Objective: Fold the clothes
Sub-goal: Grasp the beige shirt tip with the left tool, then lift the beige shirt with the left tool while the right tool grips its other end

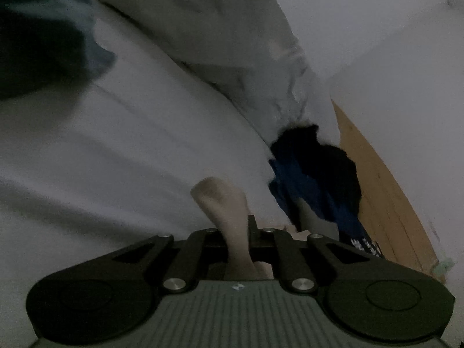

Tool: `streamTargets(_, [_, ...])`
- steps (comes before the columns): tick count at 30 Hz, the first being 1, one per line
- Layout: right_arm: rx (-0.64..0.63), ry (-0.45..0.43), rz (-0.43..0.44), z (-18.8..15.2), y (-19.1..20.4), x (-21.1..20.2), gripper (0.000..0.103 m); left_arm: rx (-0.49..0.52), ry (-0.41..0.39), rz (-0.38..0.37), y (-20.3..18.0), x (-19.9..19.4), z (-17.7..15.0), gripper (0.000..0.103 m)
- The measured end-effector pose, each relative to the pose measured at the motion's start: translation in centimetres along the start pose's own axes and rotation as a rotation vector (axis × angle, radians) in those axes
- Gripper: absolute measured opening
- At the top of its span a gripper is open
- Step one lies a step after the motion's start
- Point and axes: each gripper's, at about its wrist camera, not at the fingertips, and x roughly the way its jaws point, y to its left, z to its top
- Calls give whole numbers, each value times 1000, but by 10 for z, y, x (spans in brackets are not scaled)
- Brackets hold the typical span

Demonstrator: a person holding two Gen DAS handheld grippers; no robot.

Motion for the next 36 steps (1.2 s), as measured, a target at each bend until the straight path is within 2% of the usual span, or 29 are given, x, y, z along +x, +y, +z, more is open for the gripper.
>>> streamTargets(4, [-108, 105, 78, 13, 3, 33, 103, -49, -1, 75, 22, 0, -10, 11])
streamTargets(7, [-244, 207, 136, 18, 12, 60, 103, -48, -17, 64, 31, 4, -13, 11])
streamTargets(10, [-358, 299, 146, 18, 11, 86, 103, -15, -28, 64, 29, 6, -13, 11])
streamTargets(13, [-304, 365, 237, 21, -8, 105, 103, -18, -28, 52, 31, 7, -12, 11])
streamTargets(16, [-249, 355, 345, 23, -22, 111, 103, -15, -27, 46, 32, 6, -12, 11])
streamTargets(19, [-225, 358, 414, 22, -25, 119, 101, -14, -27, 40, 36, 2, -13, 11])
streamTargets(21, [-237, 374, 438, 22, -22, 124, 90, -15, -26, 35, 36, 3, -13, 11])
streamTargets(24, [-262, 412, 468, 22, -16, 128, 82, -15, -24, 31, 36, 3, -13, 11])
streamTargets(27, [-276, 424, 451, 25, -14, 127, 71, -13, -22, 32, 36, 5, -13, 11])
streamTargets(29, [-278, 418, 423, 28, -17, 127, 51, -12, -21, 32, 36, 4, -13, 11])
streamTargets(32, [-304, 417, 389, 28, -11, 122, 39, -10, -19, 35, 36, 2, -12, 11])
streamTargets(36, [-406, 437, 352, 23, 13, 110, 36, -6, -14, 39, 35, 1, -11, 11])
